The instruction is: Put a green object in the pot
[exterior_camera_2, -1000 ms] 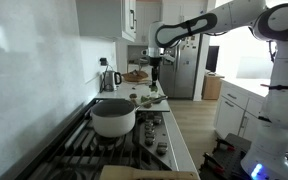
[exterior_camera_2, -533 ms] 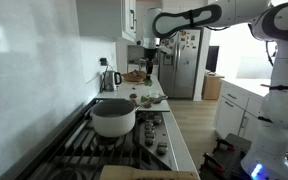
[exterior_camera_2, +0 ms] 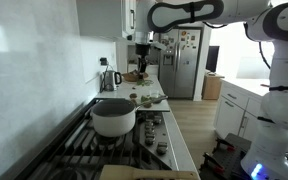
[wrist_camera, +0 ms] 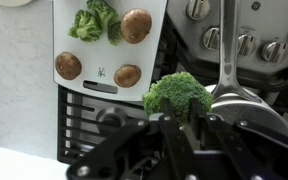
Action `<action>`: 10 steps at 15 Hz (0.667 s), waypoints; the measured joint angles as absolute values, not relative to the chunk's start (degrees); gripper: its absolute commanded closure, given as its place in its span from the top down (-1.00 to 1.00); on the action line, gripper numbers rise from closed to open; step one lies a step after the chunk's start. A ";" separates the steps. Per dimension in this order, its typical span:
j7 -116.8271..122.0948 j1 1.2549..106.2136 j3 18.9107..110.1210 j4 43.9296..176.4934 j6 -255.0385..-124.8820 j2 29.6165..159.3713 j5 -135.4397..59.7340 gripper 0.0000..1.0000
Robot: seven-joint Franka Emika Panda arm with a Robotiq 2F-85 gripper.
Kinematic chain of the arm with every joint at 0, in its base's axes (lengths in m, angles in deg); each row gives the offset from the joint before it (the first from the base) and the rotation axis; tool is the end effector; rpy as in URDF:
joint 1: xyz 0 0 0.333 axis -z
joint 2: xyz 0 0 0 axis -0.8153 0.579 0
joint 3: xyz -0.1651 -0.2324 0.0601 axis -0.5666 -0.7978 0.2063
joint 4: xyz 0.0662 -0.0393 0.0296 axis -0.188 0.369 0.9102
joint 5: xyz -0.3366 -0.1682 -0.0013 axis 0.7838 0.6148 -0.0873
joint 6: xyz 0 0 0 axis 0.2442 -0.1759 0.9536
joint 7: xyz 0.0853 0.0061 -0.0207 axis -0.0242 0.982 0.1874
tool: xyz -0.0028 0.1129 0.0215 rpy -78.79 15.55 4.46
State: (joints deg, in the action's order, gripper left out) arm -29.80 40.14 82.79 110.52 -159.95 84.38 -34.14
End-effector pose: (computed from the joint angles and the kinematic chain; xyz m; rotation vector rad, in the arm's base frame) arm 0.5228 0.2685 0.5331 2.6714 1.4755 0.1531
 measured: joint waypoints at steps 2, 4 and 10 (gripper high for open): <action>-29.80 39.11 83.42 109.04 -159.53 85.93 -34.05 -0.89; -29.80 38.26 84.09 107.58 -159.32 87.52 -34.01 -0.89; -29.90 35.86 85.59 102.32 -158.36 92.57 -33.99 -0.89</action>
State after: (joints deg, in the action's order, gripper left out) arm -29.90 35.86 85.59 102.32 -158.36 92.57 -33.99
